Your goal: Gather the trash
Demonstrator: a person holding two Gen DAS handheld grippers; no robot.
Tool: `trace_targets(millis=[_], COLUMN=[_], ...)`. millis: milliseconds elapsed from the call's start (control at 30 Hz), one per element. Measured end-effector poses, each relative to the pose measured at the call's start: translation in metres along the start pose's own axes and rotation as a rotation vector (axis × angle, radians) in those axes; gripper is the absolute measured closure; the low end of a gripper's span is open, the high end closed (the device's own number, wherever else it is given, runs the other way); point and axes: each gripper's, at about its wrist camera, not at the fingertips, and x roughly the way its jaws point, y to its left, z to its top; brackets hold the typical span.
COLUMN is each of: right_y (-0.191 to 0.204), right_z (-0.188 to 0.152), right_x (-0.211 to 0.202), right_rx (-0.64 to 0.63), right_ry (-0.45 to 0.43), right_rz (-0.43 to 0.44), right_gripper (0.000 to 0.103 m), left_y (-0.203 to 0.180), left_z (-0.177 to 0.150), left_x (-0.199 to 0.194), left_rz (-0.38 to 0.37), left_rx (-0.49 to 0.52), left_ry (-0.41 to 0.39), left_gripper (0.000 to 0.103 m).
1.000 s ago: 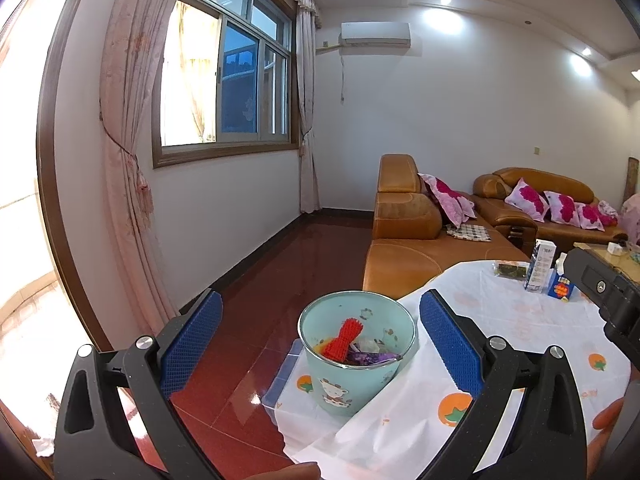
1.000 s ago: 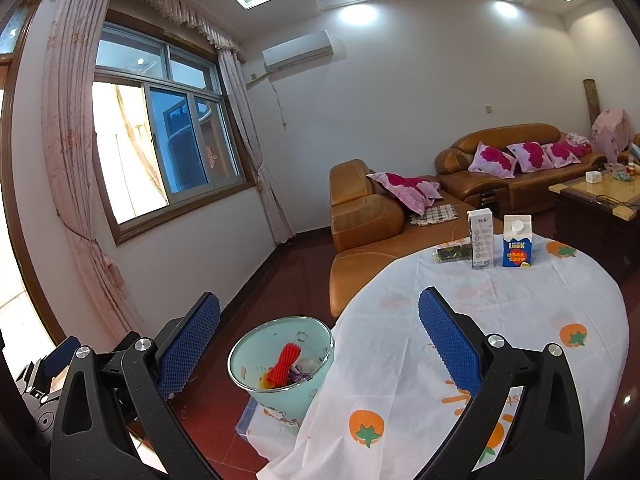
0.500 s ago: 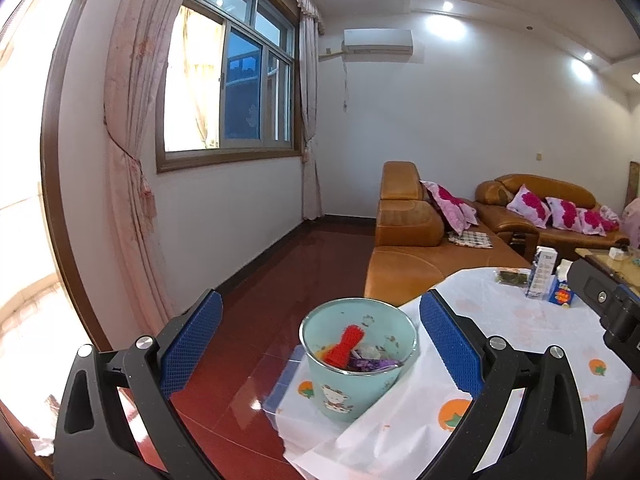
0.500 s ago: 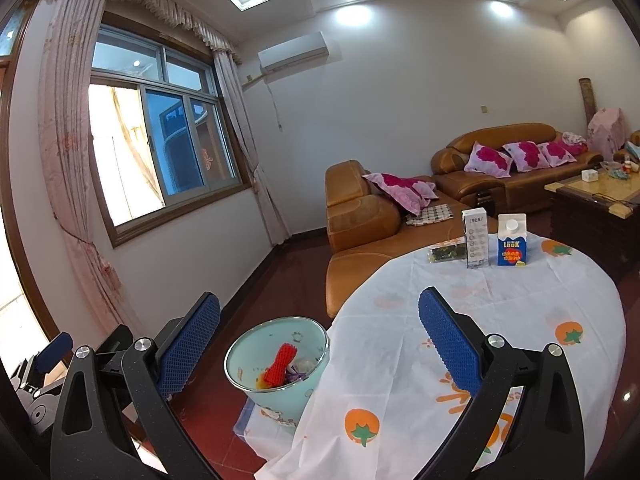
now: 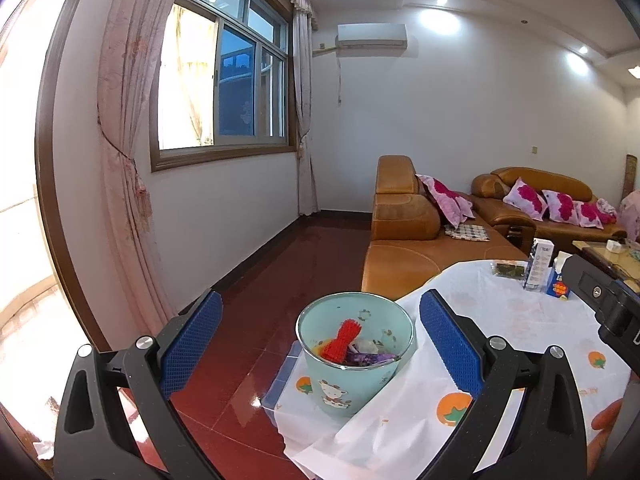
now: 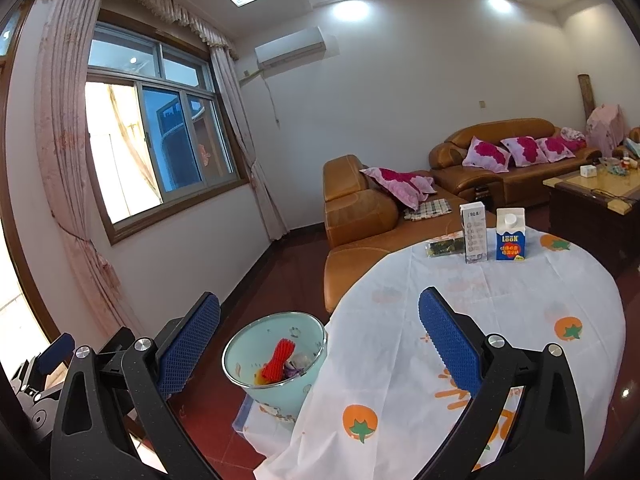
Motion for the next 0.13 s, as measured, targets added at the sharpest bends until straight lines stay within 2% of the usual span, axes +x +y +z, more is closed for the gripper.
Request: trace_targets(millis=[133], right_y=[-0.0021], right_z=[0.0001], right_x=[0.0016], right_rx=[0.002], right_ry=[0.003], right_rz=[-0.003], right_gripper=[0.005], left_y=[0.0014], left_z=[0.0001], left_x=[-0.0003], left_rz=[-0.002], left_rx=[-0.008], left_ry=[0.0], left_gripper=[0.006])
